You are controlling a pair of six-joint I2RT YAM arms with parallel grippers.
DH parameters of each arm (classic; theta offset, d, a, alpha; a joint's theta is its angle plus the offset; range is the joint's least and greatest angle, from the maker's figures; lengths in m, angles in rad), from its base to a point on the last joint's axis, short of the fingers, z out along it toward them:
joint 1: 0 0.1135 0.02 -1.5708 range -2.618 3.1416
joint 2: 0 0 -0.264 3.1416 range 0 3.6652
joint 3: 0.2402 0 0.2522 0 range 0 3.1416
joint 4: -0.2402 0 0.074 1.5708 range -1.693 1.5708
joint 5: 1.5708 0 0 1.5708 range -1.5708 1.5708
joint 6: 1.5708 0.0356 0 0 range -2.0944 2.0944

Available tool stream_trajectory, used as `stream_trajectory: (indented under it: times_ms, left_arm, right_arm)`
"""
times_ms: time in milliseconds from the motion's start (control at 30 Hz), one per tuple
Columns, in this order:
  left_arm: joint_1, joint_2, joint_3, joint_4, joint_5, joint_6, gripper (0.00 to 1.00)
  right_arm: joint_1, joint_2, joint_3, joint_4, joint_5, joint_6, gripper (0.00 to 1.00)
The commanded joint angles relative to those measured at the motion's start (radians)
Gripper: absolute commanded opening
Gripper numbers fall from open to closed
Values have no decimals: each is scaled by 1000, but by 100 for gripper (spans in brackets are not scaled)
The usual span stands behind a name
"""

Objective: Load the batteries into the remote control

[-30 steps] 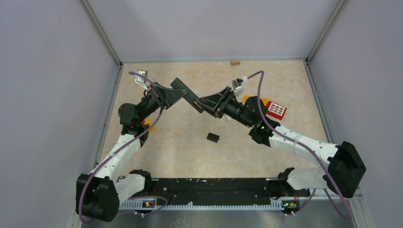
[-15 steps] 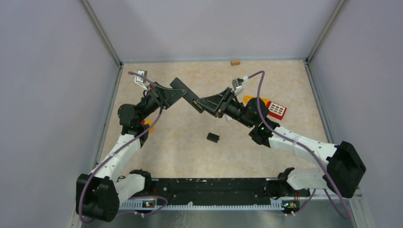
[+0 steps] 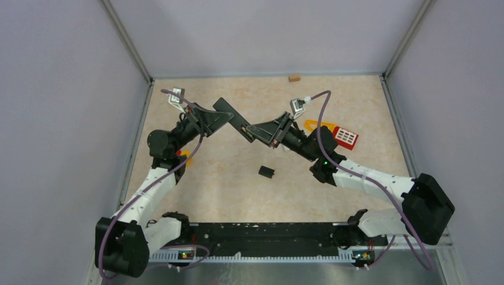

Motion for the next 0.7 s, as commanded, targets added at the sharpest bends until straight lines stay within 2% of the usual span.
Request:
stream_trajectory:
  times_ms: [0,233,433,667]
  left_arm:
    - [-1,-18,20,56,-1,14,0]
    - [-1,-18,26,49,9,18,0]
    - [-1,-28,7,42,14,56,0]
    - [-1,-30,-7,42,13,69,0]
  right_arm:
    - [-4,8,-8,18,-41,-50,20]
    - [-5,7,-18,-6,-36,-72,19]
    - [-6,6,30,-42,-21,-48,46]
    - [-6,7,62,-43,-6,-38,61]
